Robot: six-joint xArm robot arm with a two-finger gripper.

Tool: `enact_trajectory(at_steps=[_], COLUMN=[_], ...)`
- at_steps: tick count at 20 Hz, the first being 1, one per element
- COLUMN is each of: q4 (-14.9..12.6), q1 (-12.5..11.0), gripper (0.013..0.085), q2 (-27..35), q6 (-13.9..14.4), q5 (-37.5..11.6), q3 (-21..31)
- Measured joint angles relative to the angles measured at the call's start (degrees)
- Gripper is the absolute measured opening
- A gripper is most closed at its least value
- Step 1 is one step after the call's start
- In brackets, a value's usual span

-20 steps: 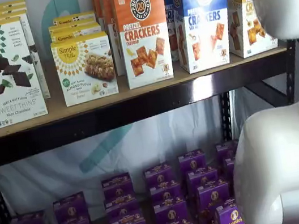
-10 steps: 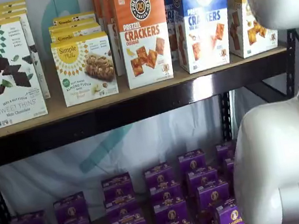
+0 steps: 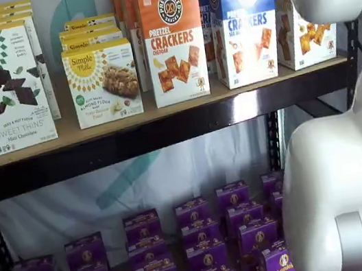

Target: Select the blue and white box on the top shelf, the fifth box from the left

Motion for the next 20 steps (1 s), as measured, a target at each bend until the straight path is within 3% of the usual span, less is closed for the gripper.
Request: enact_trajectory(at_steps=[11, 20], q4=[-5.56, -7.76], q1=[3.68, 4.67], gripper=[0.0850, 0.0850], q2=[1.95, 3.10], q6=[1.21, 1.31], q5=[1.33, 3.02], q3=[-0.37, -0.34])
